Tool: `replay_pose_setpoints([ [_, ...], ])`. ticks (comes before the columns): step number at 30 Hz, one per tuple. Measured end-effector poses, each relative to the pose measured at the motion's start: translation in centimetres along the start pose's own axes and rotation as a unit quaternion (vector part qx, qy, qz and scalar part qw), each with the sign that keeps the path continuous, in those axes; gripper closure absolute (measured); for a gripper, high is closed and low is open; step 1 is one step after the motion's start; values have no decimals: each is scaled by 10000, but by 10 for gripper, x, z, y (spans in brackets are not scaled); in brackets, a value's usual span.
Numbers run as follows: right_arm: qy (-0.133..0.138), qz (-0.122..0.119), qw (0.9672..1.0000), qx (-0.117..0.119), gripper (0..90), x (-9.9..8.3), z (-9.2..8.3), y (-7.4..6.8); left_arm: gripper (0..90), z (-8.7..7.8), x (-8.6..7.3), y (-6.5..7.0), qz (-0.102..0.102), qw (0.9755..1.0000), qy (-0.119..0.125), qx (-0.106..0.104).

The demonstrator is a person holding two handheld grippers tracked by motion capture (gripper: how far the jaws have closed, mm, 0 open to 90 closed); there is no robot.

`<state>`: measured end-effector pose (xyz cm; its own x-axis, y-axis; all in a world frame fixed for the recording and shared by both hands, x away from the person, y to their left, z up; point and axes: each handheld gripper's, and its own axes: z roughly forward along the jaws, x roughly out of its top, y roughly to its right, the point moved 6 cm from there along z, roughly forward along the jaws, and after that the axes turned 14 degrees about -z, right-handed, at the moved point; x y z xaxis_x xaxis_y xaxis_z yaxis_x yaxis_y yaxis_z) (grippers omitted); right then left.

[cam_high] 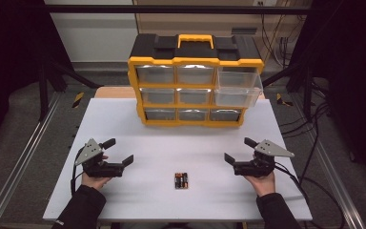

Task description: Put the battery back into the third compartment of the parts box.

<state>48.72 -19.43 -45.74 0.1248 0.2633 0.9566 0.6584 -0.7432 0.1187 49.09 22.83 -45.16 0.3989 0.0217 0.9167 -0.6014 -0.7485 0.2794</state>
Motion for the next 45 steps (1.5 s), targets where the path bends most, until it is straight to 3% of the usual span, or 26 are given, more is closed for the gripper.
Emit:
replay_pose_setpoints([
  [12,-190,-116,9996,164,4,8,10,-20,10,0,-1,-1,-9,10000,-24,21],
  [24,-464,-337,9972,471,4,8,28,-50,9,0,-1,-1,10,10000,-29,29],
  [31,-716,-433,9941,696,5,5,41,-72,9,0,-2,-2,11,10000,-39,64],
  [36,-788,-428,9927,809,5,4,47,-82,8,0,-2,-3,9,10000,-23,78],
  [45,-1135,-496,9872,1000,21,-6,62,-101,8,0,-2,-4,-16,10000,-29,93],
])
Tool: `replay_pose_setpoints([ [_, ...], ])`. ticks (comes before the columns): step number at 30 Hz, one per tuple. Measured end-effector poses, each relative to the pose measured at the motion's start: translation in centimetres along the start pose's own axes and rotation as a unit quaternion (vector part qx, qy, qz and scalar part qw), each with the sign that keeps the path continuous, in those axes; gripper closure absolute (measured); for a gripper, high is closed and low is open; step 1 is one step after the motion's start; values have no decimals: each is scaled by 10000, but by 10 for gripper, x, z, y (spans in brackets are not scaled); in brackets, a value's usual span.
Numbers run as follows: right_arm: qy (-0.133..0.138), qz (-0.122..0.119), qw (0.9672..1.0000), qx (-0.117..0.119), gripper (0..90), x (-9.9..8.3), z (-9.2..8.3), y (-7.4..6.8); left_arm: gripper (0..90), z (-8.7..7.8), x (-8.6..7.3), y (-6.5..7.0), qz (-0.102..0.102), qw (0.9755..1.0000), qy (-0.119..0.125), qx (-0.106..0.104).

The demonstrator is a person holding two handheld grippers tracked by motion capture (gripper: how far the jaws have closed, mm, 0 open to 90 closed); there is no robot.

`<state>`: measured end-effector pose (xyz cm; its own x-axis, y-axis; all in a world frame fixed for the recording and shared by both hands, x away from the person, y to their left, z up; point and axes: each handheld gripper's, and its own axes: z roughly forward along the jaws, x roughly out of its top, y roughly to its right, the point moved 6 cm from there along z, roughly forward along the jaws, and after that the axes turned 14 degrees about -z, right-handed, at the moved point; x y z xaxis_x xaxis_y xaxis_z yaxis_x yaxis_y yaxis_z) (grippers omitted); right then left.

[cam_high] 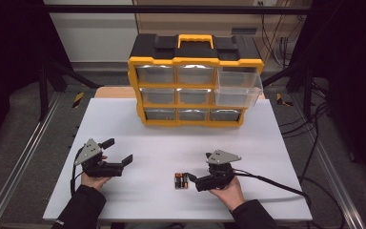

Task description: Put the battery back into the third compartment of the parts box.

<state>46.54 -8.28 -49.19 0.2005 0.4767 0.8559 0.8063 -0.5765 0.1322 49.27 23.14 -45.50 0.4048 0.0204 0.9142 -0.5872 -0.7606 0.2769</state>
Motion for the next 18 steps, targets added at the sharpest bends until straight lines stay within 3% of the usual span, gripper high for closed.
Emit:
replay_pose_setpoints([
  [10,-264,-5,9995,194,66,-7,16,-11,8,0,0,0,12,10000,4,12],
  [18,-486,-94,9979,417,203,-12,25,-19,9,0,-1,0,17,10000,-12,9],
])
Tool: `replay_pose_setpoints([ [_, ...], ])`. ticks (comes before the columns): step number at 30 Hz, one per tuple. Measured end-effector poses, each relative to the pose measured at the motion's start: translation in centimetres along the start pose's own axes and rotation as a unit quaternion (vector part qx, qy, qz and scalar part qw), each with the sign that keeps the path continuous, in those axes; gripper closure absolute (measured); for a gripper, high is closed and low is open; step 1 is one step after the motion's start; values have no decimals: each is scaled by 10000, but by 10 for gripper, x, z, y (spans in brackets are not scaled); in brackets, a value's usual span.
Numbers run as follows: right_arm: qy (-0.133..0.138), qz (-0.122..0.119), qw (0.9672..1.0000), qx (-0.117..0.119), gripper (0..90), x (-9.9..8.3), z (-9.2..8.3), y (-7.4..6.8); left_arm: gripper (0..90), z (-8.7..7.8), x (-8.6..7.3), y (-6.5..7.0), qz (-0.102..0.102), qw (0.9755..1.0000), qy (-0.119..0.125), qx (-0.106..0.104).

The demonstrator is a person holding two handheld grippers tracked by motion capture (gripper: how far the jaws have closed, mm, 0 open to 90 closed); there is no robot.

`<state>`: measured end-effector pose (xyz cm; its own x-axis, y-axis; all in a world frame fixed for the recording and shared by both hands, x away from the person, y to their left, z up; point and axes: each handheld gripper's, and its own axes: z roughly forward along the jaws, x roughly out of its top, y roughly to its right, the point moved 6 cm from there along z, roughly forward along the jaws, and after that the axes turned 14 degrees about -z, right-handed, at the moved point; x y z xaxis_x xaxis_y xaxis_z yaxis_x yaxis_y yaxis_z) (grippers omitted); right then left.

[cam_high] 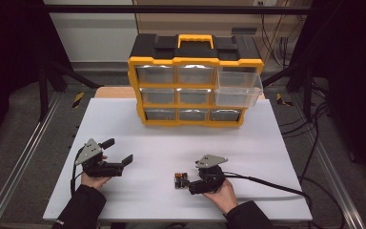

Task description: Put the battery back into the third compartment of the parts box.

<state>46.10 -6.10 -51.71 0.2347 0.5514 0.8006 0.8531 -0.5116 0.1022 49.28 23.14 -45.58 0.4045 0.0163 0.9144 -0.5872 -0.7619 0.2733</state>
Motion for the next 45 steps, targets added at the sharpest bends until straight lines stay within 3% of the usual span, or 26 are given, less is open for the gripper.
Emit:
replay_pose_setpoints([
  [5,-95,-1,9999,131,265,-3,3,-2,9,0,0,-1,-8,10000,-1,-2],
  [7,-174,-76,9997,182,334,-5,5,-3,9,0,0,-1,-7,10000,0,3],
  [12,-182,-114,9994,281,408,-5,6,-5,9,-1,0,-1,-20,10000,22,13],
  [14,-232,-128,9991,327,502,-5,5,-5,8,-1,-1,-2,-18,10000,11,25],
  [17,-296,-150,9989,339,541,-6,6,-4,8,-1,0,-2,-15,10000,17,35],
  [26,-438,-71,9984,336,671,-8,5,-3,7,0,-1,-1,2,10000,11,39],
  [31,-583,97,9976,363,763,-9,4,-1,7,0,-1,-1,6,10000,-2,42],
  [39,-576,171,9975,381,769,-7,3,0,8,0,-1,-1,21,10000,0,40],
  [45,-330,199,9988,311,769,5,-13,5,8,0,-1,-1,21,10000,-4,47],
])
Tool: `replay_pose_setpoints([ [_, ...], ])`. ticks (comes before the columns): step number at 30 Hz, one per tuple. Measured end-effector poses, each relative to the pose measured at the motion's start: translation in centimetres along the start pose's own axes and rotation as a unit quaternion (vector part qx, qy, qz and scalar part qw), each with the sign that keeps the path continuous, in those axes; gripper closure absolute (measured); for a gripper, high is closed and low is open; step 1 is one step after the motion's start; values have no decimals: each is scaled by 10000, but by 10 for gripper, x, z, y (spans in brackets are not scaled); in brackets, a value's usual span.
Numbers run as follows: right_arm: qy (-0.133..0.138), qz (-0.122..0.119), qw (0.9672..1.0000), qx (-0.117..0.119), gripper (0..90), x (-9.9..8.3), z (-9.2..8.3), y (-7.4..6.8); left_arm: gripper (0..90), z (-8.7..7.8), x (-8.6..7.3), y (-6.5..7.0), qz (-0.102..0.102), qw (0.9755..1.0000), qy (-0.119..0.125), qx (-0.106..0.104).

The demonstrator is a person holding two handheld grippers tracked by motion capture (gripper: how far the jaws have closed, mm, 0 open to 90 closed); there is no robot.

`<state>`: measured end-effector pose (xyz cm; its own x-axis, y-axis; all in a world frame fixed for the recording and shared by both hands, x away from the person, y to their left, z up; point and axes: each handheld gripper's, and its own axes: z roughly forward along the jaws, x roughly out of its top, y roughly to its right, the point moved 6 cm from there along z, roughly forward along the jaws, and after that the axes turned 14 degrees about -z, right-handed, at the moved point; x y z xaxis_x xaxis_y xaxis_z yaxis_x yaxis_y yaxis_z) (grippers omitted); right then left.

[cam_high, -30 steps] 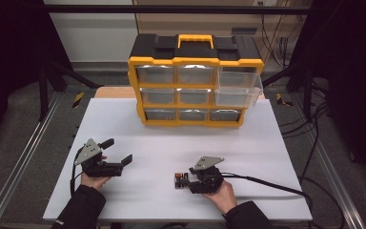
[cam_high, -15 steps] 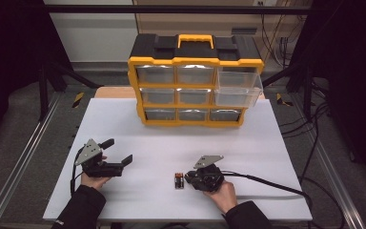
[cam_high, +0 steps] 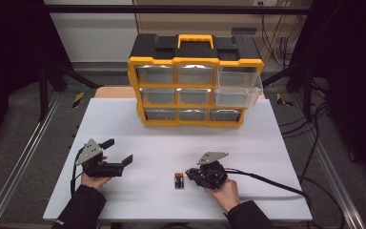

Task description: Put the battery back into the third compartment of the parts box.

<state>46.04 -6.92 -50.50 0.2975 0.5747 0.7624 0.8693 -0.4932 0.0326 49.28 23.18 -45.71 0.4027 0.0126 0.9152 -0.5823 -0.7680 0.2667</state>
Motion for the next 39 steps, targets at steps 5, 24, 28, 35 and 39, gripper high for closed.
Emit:
replay_pose_setpoints([
  [5,149,-76,9998,-58,769,6,-10,4,8,0,0,0,8,10000,-1,2],
  [24,1140,20,9923,-492,769,47,-100,38,8,2,-2,1,23,10000,-49,0],
  [28,1235,-10,9907,-566,769,55,-112,42,8,2,-2,1,16,10000,-53,7],
  [35,1467,-102,9865,-720,769,78,-141,50,8,2,-2,1,16,10000,-52,7],
  [39,1605,-173,9833,-835,769,93,-156,54,8,2,-2,1,13,10000,-51,7],
])
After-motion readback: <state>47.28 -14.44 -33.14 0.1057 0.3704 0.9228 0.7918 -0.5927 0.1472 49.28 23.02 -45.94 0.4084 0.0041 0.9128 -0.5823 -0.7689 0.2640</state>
